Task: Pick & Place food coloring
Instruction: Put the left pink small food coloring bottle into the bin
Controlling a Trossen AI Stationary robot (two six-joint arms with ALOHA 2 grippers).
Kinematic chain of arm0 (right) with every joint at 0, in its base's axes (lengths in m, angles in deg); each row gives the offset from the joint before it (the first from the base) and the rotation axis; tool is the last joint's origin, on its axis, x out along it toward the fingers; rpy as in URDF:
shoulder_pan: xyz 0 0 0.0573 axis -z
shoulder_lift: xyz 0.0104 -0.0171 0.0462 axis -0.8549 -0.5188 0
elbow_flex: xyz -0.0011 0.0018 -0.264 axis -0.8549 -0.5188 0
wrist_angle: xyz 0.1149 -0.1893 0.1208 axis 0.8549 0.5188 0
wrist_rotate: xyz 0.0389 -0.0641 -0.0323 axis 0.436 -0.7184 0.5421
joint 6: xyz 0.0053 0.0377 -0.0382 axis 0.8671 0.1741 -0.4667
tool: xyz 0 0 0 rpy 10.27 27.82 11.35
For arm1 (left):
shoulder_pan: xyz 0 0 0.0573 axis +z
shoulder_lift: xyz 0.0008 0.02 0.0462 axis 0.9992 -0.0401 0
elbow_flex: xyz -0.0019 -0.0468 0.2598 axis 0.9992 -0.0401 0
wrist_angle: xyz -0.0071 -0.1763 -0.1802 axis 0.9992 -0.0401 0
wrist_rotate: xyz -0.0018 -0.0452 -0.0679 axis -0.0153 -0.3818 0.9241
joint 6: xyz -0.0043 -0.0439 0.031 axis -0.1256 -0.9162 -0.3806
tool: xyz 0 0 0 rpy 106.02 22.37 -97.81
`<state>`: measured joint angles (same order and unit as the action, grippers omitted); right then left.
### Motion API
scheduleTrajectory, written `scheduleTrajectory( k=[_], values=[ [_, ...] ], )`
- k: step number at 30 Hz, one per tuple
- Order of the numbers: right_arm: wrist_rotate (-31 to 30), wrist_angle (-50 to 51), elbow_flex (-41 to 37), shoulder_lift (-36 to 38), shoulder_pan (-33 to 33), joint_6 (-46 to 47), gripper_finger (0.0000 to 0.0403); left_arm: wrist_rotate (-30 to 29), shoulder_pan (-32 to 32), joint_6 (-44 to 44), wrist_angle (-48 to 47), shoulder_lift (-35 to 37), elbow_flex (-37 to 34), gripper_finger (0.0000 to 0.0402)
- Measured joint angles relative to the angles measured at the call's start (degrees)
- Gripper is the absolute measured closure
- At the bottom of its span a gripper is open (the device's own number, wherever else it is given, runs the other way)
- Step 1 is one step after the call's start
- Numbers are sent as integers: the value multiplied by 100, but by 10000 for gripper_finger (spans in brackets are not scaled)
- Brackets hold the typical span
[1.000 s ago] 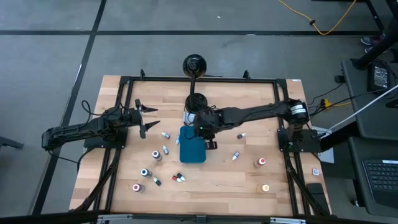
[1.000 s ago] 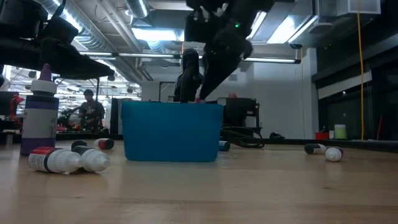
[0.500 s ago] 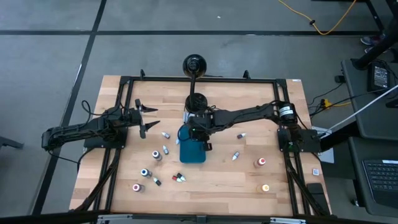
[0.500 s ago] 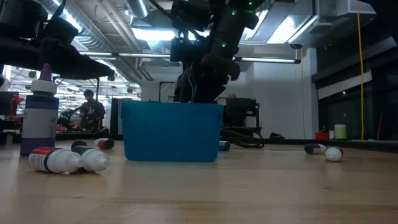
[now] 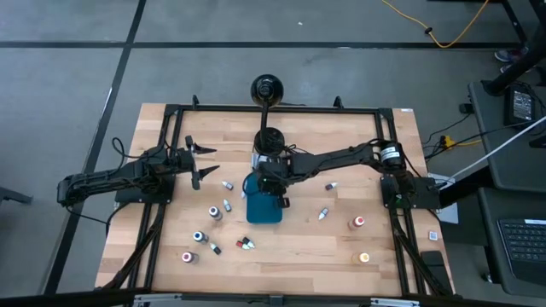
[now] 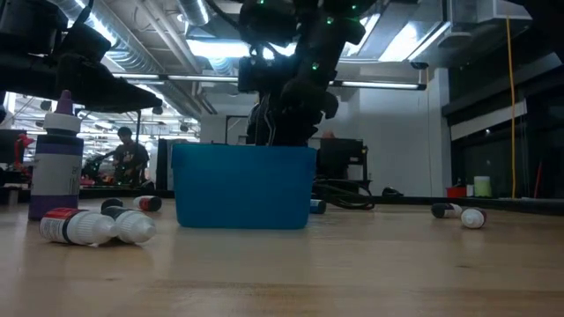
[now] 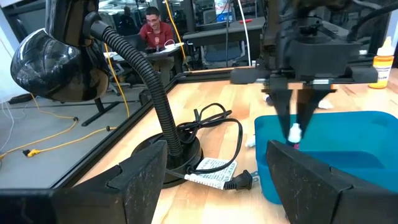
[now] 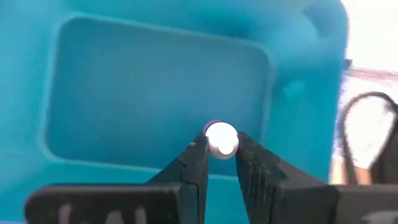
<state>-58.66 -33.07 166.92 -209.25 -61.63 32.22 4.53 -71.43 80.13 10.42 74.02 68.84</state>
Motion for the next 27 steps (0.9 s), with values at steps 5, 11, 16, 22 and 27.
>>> scheduleTrajectory(
  k=[5, 11, 16, 22, 27],
  values=[
    [79, -3, 0, 0, -295, 28, 330, 1, 0, 0, 0, 0, 0, 132],
    [62, -3, 0, 0, -588, 210, 330, 1, 0, 0, 0, -1, 0, 132],
    [64, -2, 0, 2, -805, 351, 330, 1, 0, 0, 0, 0, 0, 132],
    [55, 11, 0, 2, -1011, 494, 330, 0, 0, 0, 0, -1, 0, 132],
    [57, 29, 0, 2, -1100, 496, 330, 0, 0, 0, 0, -1, 0, 132]
  ],
)
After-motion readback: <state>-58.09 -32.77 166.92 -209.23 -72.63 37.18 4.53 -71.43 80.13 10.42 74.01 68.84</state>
